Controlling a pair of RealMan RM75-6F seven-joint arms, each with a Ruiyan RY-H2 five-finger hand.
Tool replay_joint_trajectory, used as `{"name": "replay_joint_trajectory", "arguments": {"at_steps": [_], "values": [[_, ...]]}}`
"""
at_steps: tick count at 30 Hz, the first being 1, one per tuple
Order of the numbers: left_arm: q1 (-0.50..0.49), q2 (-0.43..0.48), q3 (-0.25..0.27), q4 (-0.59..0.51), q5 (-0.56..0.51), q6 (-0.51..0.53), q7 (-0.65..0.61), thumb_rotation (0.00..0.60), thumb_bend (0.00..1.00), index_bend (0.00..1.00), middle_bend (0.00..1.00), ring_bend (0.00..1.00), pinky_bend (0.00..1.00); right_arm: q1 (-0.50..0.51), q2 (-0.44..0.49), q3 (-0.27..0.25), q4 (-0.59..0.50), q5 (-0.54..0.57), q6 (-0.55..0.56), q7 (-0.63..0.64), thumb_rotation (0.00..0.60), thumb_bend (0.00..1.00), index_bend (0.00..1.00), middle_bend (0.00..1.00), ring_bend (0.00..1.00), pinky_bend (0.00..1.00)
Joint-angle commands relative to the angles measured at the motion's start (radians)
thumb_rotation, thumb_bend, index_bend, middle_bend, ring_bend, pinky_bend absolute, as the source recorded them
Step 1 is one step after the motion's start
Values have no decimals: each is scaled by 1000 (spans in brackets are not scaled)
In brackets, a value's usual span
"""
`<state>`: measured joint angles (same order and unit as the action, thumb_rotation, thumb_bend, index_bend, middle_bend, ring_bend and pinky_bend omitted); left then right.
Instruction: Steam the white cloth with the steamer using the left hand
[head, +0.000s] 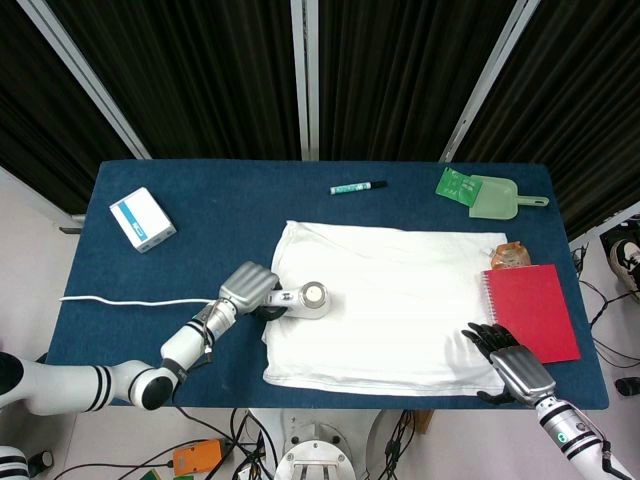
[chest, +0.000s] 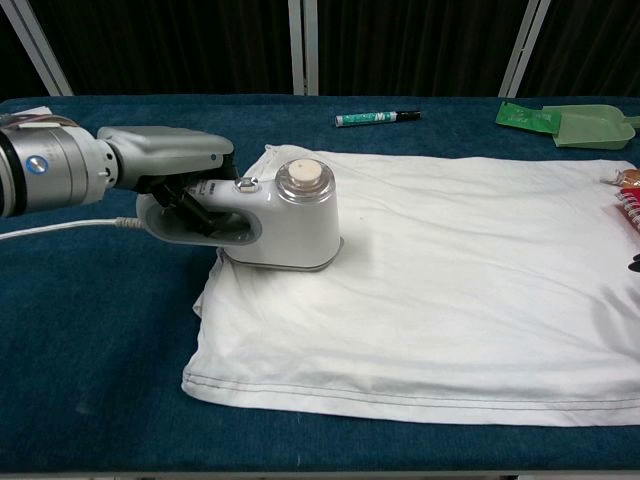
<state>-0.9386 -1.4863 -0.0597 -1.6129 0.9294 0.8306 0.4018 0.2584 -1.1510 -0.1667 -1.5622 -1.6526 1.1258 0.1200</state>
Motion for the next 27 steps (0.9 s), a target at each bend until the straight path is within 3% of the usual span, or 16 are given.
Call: {"name": "replay_joint_trajectory", "arguments": {"at_steps": [1, 8, 19, 23, 27], "values": [[-13, -31, -11, 32, -30, -13, 9, 368, 656, 794, 921, 722, 623, -1, 0, -1, 2, 0, 2, 2, 600, 353, 0, 4, 0, 0], [-38, -44, 7, 11, -26, -51, 43, 367, 657, 793, 921, 721, 623, 0, -1, -3, 9, 3, -1, 13, 600, 353, 0, 4, 0, 0], [-59, 26, 65, -156, 19, -89, 87, 348, 657, 793, 921, 722, 623, 2, -3, -4, 15, 5, -3, 23, 600, 353, 0, 4, 0, 0], [-60, 41, 49, -186, 38, -62, 80, 333, 656, 794, 921, 721, 623, 3, -2, -3, 15, 6, -3, 23, 600, 353, 0, 4, 0, 0], [-56, 18, 7, -137, 37, -22, 50, 334, 656, 793, 921, 721, 623, 3, -2, -3, 14, 7, -3, 22, 600, 353, 0, 4, 0, 0]]}}
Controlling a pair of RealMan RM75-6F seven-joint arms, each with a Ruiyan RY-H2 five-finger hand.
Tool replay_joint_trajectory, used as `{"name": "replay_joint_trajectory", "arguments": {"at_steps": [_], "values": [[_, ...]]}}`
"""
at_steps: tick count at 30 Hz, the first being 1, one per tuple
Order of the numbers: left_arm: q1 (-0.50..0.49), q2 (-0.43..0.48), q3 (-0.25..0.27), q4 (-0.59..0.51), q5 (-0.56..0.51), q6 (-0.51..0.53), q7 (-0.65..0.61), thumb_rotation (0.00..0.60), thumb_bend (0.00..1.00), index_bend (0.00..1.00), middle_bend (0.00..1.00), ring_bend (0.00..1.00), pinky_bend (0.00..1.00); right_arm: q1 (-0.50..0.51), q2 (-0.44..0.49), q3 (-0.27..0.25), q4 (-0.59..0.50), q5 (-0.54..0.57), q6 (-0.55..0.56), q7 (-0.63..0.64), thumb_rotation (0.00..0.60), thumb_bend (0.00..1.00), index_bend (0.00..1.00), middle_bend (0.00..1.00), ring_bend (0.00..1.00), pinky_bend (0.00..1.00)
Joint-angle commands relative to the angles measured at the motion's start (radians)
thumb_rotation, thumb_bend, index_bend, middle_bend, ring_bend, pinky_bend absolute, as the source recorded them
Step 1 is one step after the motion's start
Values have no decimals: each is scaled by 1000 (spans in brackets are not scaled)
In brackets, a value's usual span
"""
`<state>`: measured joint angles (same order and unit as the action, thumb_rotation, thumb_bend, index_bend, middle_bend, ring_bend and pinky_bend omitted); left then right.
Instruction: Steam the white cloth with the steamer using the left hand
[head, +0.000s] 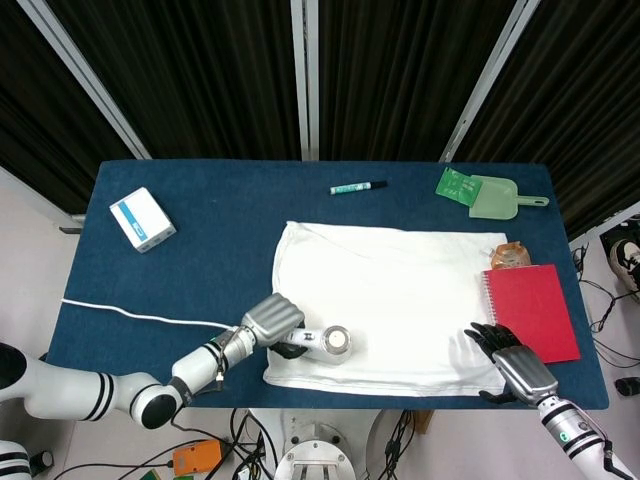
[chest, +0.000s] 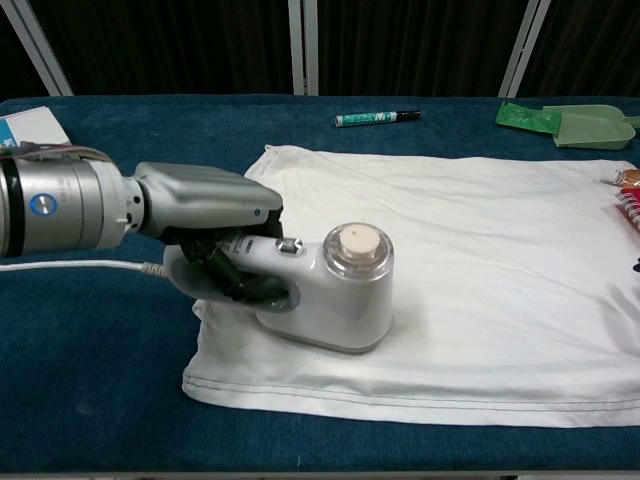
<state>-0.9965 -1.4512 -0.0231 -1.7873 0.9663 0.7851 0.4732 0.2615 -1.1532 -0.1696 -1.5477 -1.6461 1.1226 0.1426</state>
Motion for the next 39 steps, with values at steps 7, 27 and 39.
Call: {"name": "replay_joint_trajectory", "arguments": {"at_steps": [7, 27, 39], "values": [[-15, -90, -78, 203, -74, 2, -74, 333, 656, 794, 920, 719, 623, -1, 0, 1, 0, 8, -1, 1, 600, 353, 0, 4, 0, 0], [-57, -110, -15, 124, -63, -18, 22, 284, 653, 794, 919, 719, 623, 3, -5, 2, 3, 13, -10, 3, 600, 353, 0, 5, 0, 0], [-44, -15, 18, -54, -29, 10, 23, 233, 647, 793, 914, 711, 623, -6, -3, 3, 7, 6, 14, 15, 600, 353, 0, 4, 0, 0]]}}
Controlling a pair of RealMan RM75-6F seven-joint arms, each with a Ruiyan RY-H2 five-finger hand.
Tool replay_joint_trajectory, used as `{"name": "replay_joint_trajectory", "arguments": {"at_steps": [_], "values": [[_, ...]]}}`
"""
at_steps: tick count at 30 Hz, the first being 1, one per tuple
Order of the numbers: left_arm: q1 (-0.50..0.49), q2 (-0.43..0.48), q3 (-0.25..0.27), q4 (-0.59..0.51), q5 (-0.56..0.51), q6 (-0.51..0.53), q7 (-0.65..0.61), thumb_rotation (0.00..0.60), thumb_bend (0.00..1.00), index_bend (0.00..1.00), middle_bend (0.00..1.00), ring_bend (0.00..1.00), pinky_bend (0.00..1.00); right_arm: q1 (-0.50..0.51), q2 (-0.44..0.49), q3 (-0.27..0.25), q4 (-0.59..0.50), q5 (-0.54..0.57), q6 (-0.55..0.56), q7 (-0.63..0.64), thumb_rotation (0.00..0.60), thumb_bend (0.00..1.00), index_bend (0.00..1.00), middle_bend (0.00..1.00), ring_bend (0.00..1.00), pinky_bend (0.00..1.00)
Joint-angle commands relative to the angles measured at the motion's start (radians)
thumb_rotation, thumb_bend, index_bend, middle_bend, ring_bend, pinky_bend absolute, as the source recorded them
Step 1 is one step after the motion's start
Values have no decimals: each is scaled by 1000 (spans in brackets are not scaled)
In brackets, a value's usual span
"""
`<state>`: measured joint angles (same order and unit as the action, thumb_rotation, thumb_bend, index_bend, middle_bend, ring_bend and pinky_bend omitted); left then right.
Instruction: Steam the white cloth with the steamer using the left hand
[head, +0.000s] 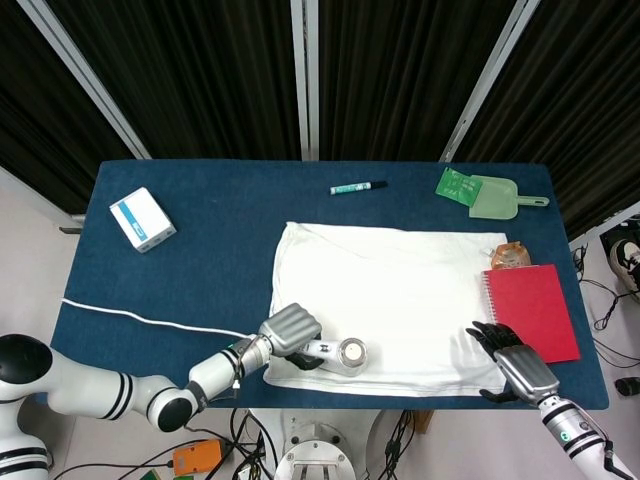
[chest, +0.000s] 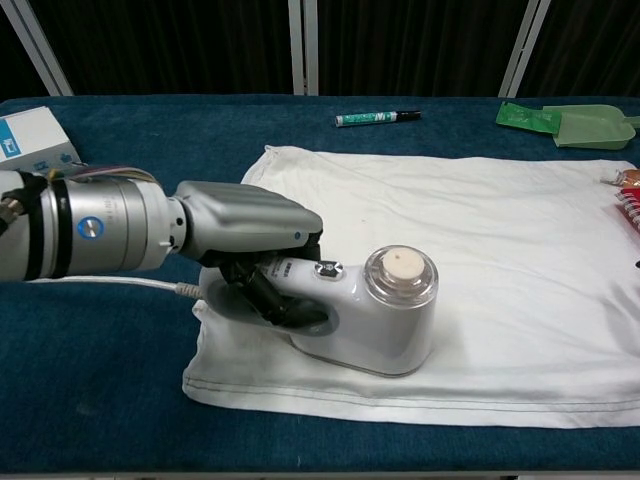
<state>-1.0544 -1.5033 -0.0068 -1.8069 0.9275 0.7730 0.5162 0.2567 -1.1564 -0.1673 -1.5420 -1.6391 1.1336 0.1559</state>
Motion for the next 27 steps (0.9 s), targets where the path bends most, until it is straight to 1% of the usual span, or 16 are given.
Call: {"name": "replay_joint_trajectory", "arguments": {"at_steps": [1, 6, 11, 17, 22, 25, 26, 27], "values": [[22, 51, 0, -40, 11, 35, -27, 231, 644, 793, 913, 711, 623, -1, 0, 1, 2, -3, 5, 4, 600, 353, 0, 4, 0, 0], [92, 130, 0, -38, 0, 117, -93, 222, 639, 794, 913, 708, 623, -4, 2, 1, 10, -15, 24, 17, 600, 353, 0, 4, 0, 0], [180, 192, 31, 23, -18, 190, -142, 222, 639, 794, 910, 702, 623, -9, 7, 3, 19, -21, 42, 31, 600, 353, 0, 4, 0, 0], [274, 235, 56, 114, -29, 200, -244, 221, 638, 794, 906, 697, 623, -14, 12, 7, 21, -22, 58, 42, 600, 353, 0, 4, 0, 0], [324, 242, 70, 169, -11, 196, -282, 221, 630, 793, 899, 691, 623, -16, 12, 8, 15, -24, 63, 35, 600, 353, 0, 4, 0, 0], [346, 239, 69, 190, 4, 195, -294, 221, 588, 771, 852, 649, 623, -16, 13, 9, 9, -25, 64, 27, 600, 353, 0, 4, 0, 0], [351, 237, 69, 195, 10, 196, -294, 222, 569, 748, 811, 613, 623, -16, 14, 9, 6, -24, 64, 25, 600, 353, 0, 4, 0, 0], [356, 234, 69, 198, 17, 199, -292, 222, 542, 701, 748, 558, 617, -17, 16, 9, 4, -25, 65, 23, 600, 353, 0, 4, 0, 0]]}}
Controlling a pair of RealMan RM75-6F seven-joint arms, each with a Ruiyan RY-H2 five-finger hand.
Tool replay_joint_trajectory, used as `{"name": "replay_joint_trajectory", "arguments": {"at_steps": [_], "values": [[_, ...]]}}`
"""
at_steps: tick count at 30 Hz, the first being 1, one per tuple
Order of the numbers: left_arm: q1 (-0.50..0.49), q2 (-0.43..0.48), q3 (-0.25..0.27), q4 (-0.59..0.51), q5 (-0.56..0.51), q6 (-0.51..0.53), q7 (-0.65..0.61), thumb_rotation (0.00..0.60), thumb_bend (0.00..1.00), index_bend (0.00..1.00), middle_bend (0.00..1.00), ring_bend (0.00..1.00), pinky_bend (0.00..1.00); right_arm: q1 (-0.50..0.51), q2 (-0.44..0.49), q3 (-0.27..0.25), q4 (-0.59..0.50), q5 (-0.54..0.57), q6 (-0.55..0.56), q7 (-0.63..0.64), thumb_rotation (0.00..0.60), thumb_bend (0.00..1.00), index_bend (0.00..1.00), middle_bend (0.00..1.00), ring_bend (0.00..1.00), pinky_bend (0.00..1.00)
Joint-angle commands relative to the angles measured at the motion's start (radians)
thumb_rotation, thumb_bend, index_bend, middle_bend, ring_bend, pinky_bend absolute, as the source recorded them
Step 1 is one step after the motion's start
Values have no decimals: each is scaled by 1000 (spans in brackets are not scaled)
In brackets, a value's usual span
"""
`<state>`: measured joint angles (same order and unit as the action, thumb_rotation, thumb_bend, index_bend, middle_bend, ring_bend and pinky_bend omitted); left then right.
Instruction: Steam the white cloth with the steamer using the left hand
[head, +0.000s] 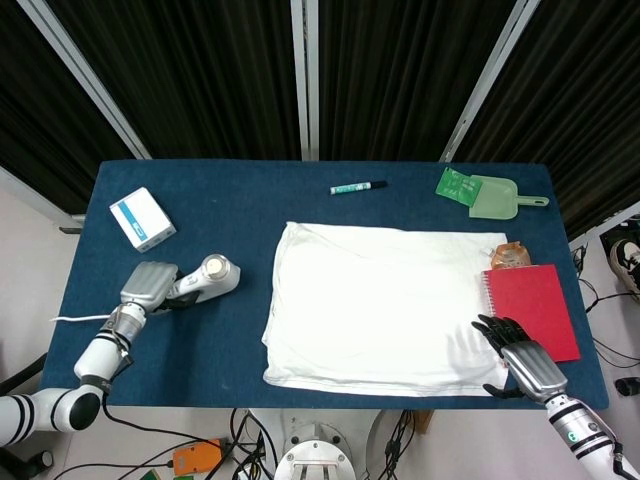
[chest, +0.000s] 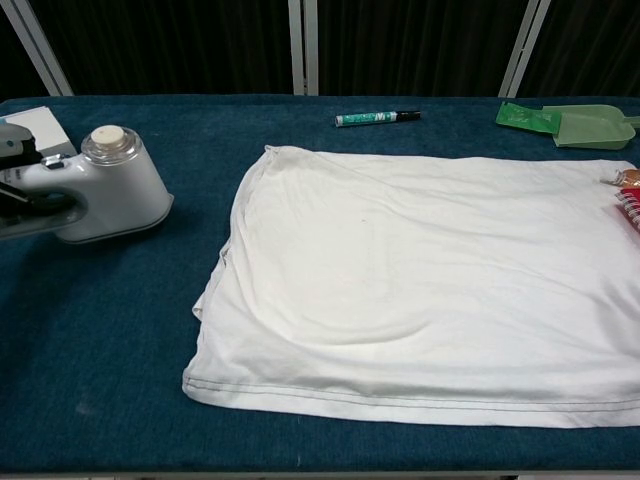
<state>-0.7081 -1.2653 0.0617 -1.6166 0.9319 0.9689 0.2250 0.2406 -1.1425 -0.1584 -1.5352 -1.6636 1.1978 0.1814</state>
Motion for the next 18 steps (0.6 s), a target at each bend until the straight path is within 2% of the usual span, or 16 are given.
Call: {"name": "replay_joint_trajectory", "arguments": {"at_steps": [1, 4, 6, 7, 11, 14, 18], "values": [[16, -7, 1, 12, 20, 8, 5, 222, 516, 665, 707, 525, 604, -2, 4, 0, -5, 0, 3, -4, 600, 353, 0, 4, 0, 0], [29, -13, 3, 18, 37, 22, 31, 222, 369, 472, 519, 381, 492, -5, 10, 1, -10, 1, 10, -2, 600, 353, 0, 4, 0, 0], [39, -11, 2, 12, 41, 31, 45, 219, 282, 319, 379, 266, 373, -8, 14, 1, -12, 1, 16, -1, 600, 353, 0, 4, 0, 0], [43, -9, 1, 8, 43, 34, 50, 219, 271, 296, 357, 247, 355, -10, 15, 1, -12, 1, 18, 0, 600, 353, 0, 5, 0, 0], [59, 17, 2, -29, 40, 41, 77, 218, 198, 88, 156, 74, 173, -12, 21, 3, -13, 2, 24, 8, 600, 353, 0, 4, 0, 0], [83, 40, 2, -60, 55, 71, 75, 221, 188, 31, 100, 29, 114, -14, 32, 10, -14, 7, 33, 15, 600, 353, 0, 4, 0, 0], [160, 92, 3, -109, 125, 176, 12, 220, 187, 30, 98, 27, 110, -22, 72, 37, -22, 33, 70, 27, 600, 353, 0, 4, 0, 0]]}}
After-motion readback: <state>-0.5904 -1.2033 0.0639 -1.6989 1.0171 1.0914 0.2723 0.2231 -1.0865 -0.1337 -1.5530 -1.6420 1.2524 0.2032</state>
